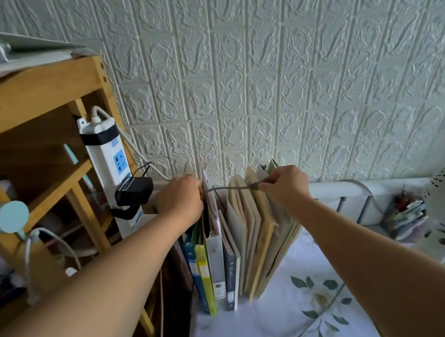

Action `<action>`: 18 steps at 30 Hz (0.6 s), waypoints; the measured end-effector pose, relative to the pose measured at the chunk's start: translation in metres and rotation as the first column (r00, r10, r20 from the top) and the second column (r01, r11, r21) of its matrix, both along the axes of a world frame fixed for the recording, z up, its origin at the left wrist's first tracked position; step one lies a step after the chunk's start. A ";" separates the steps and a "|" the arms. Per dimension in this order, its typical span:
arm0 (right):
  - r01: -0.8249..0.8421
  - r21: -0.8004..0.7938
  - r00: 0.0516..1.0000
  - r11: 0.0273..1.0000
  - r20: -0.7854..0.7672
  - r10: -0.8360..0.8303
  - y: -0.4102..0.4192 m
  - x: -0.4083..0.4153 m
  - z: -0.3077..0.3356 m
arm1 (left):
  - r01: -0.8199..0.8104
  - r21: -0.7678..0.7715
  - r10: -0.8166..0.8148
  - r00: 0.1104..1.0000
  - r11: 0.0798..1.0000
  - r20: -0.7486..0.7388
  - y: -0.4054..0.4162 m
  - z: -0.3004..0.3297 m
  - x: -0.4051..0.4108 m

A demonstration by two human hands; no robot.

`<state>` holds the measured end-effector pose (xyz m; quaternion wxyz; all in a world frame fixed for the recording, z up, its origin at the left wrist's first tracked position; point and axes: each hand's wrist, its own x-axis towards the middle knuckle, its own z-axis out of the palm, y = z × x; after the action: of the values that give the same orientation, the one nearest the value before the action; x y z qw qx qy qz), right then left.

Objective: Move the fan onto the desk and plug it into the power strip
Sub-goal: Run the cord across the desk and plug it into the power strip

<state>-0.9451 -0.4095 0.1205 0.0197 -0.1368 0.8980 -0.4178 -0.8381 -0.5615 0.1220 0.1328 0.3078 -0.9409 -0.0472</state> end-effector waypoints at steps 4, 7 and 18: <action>-0.065 0.193 0.992 0.979 -0.093 0.084 -0.014 -0.002 -0.014 | -0.051 -0.046 0.053 0.997 0.998 0.061 -0.005 -0.014 0.000; -0.060 0.385 0.972 0.921 -0.186 0.141 -0.020 -0.001 -0.025 | -0.033 -0.052 0.036 0.998 0.998 0.049 -0.007 -0.020 0.002; -0.138 0.458 0.961 0.878 -0.153 0.231 -0.006 0.019 -0.020 | -0.008 -0.025 0.008 1.000 1.000 -0.005 0.000 -0.019 0.016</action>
<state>-0.9262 -0.4154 0.1001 -0.0013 -0.2558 0.9493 -0.1827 -0.8219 -0.5617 0.1028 0.1390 0.3100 -0.9399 -0.0355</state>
